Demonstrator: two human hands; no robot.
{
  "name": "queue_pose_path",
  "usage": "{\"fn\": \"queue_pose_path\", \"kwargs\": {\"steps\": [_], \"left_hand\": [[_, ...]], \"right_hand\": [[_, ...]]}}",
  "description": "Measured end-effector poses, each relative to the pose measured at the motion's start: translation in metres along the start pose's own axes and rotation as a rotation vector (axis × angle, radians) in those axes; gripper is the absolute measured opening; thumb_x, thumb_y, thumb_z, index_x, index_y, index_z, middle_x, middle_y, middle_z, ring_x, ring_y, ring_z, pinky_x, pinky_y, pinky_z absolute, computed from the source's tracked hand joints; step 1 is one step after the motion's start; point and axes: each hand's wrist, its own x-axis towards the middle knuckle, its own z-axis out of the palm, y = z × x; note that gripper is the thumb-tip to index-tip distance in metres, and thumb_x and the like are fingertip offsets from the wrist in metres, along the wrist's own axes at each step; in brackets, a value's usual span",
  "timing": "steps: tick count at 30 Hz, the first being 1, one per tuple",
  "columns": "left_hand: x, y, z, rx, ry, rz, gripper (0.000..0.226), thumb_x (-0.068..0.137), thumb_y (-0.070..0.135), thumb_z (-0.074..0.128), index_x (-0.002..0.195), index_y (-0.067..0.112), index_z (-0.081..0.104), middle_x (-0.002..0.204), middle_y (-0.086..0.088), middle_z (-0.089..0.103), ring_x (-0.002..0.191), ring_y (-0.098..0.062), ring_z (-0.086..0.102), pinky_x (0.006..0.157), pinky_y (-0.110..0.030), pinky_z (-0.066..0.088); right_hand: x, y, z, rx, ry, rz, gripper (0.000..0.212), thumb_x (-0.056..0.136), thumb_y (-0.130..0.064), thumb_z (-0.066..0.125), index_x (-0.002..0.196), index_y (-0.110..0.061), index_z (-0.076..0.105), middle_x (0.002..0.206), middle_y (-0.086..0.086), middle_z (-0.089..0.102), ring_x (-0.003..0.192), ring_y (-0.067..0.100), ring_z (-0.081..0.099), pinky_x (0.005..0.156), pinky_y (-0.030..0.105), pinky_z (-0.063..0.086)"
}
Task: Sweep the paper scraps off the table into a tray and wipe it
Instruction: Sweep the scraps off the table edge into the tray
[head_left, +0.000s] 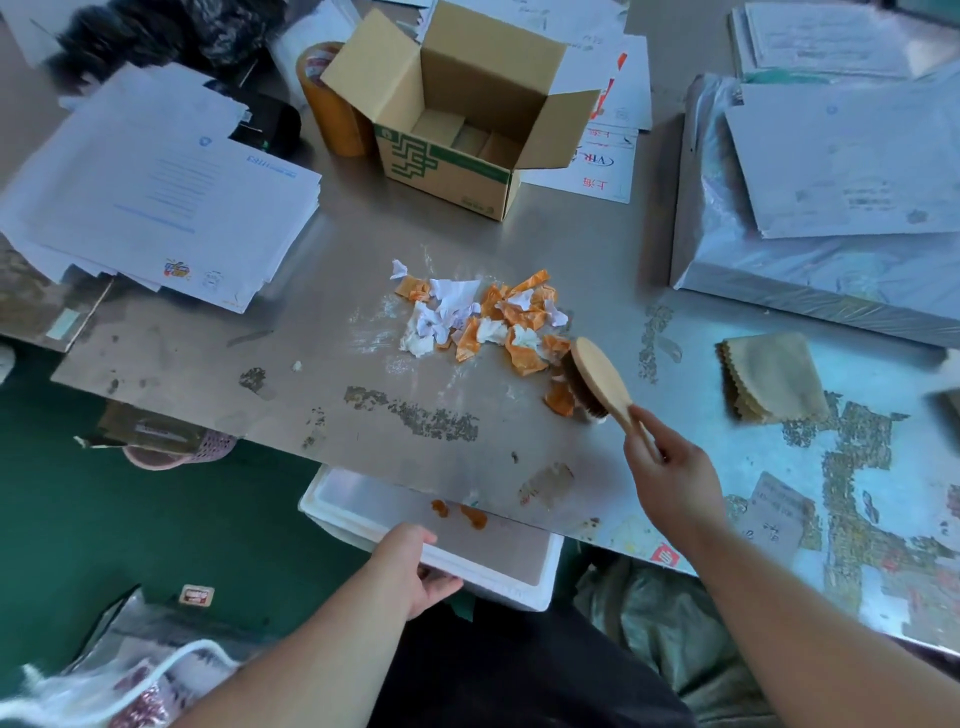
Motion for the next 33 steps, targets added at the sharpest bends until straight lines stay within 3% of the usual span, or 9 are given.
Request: {"fn": "queue_pose_path", "kwargs": {"steps": [8, 21, 28, 33], "left_hand": [[0.001, 0.0, 0.004, -0.021, 0.001, -0.014, 0.02, 0.094, 0.002, 0.062, 0.11, -0.007, 0.055, 0.113, -0.028, 0.061, 0.103, -0.047, 0.064, 0.092, -0.062, 0.058], [0.007, 0.0, -0.01, 0.005, -0.031, 0.01, 0.023, 0.093, 0.004, 0.065, 0.112, -0.005, 0.055, 0.109, -0.024, 0.059, 0.086, -0.043, 0.06, 0.086, -0.059, 0.06], [0.009, 0.001, -0.023, 0.075, -0.037, 0.038, 0.025, 0.092, 0.004, 0.064, 0.114, -0.002, 0.054, 0.115, -0.024, 0.059, 0.103, -0.045, 0.063, 0.076, -0.06, 0.062], [0.006, 0.001, -0.026, 0.104, -0.047, 0.034, 0.03, 0.092, 0.006, 0.065, 0.119, 0.0, 0.054, 0.117, -0.025, 0.059, 0.104, -0.047, 0.062, 0.062, -0.056, 0.063]], "right_hand": [[-0.048, 0.026, 0.013, -0.039, -0.118, -0.002, 0.036, 0.1, -0.034, 0.055, 0.133, -0.045, 0.063, 0.047, -0.017, 0.049, 0.04, 0.006, 0.036, 0.04, 0.019, 0.033], [-0.088, 0.035, 0.05, -0.102, -0.275, -0.059, 0.029, 0.097, -0.042, 0.056, 0.122, -0.051, 0.068, 0.059, -0.009, 0.034, 0.052, 0.007, 0.035, 0.052, 0.022, 0.031], [-0.1, 0.042, 0.06, -0.123, -0.259, -0.096, 0.029, 0.097, -0.045, 0.056, 0.122, -0.057, 0.065, 0.054, -0.012, 0.039, 0.05, 0.005, 0.035, 0.053, 0.022, 0.034], [-0.102, 0.049, 0.062, -0.27, -0.285, -0.215, 0.031, 0.094, -0.045, 0.061, 0.12, -0.061, 0.064, 0.061, -0.017, 0.05, 0.057, 0.005, 0.048, 0.059, 0.022, 0.042]]}}
